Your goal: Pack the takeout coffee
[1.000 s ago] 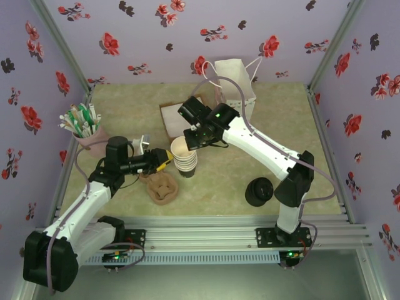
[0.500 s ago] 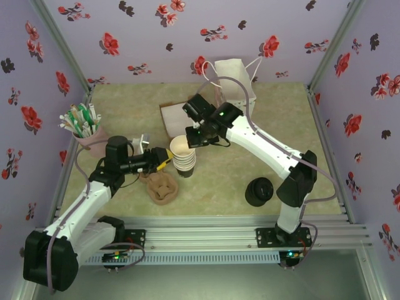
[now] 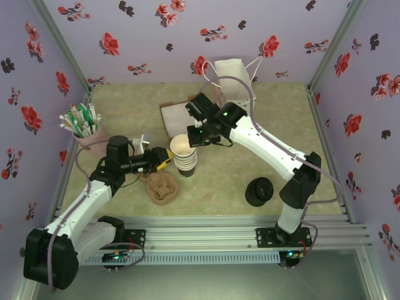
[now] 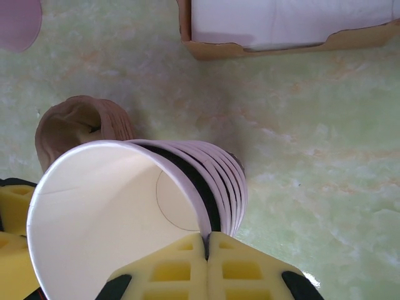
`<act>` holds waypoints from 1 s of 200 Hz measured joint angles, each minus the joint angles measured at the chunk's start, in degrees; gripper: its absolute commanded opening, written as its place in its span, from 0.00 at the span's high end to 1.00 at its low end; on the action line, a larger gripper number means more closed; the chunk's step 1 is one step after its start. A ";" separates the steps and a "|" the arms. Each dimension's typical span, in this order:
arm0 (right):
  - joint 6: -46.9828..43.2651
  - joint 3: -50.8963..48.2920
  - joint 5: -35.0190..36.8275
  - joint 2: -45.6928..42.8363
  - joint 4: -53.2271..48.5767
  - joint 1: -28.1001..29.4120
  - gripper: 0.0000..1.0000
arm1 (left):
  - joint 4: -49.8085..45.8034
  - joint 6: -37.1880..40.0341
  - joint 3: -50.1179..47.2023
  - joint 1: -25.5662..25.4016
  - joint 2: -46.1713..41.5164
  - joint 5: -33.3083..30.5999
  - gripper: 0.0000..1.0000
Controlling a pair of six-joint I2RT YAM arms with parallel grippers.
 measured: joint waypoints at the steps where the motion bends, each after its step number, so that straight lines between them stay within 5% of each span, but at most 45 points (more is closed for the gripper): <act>1: 0.00 0.00 0.00 0.00 0.00 0.00 1.00 | 0.00 0.00 0.00 0.00 0.00 0.00 0.57; 142: -0.68 9.92 3.15 -7.34 -3.91 -1.25 1.00 | -4.22 2.23 2.29 0.00 0.11 -1.55 0.54; 200: -1.68 2.75 9.31 -19.78 -5.60 -2.05 1.00 | -13.81 6.60 8.13 -0.07 -3.87 -5.81 0.16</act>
